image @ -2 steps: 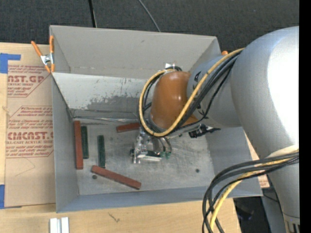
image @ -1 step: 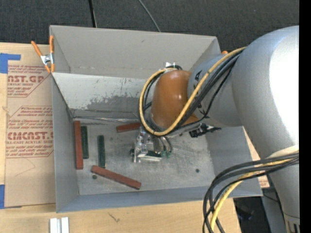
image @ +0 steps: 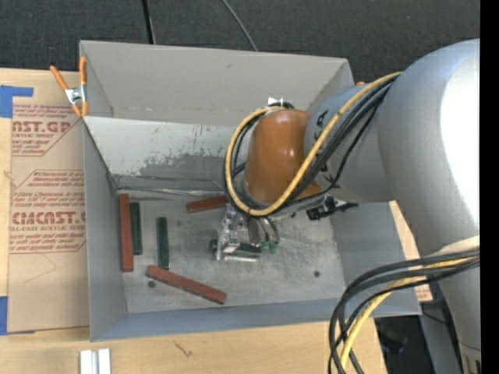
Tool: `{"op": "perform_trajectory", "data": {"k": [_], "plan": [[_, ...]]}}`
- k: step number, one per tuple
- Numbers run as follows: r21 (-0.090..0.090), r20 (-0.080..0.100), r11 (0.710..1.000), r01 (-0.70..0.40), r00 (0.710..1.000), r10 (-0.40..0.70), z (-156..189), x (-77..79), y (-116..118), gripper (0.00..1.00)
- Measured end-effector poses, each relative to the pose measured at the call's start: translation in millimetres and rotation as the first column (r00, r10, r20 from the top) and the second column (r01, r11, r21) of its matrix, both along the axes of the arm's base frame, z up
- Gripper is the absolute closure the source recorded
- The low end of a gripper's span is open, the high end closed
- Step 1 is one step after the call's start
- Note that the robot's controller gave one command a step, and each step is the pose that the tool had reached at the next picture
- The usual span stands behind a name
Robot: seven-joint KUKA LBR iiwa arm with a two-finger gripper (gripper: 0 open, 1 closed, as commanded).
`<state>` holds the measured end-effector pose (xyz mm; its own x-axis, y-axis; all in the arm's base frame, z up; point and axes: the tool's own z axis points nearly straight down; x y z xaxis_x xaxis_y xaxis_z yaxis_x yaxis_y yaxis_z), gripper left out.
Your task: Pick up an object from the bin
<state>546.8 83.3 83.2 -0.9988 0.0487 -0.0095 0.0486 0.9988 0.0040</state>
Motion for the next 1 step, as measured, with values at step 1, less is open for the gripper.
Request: {"op": "perform_trajectory", "data": {"k": [1], "plan": [[-0.003,-0.012,1.000,-0.001,1.000,0.001,19.1,-2.9,-0.5,1.00]]}}
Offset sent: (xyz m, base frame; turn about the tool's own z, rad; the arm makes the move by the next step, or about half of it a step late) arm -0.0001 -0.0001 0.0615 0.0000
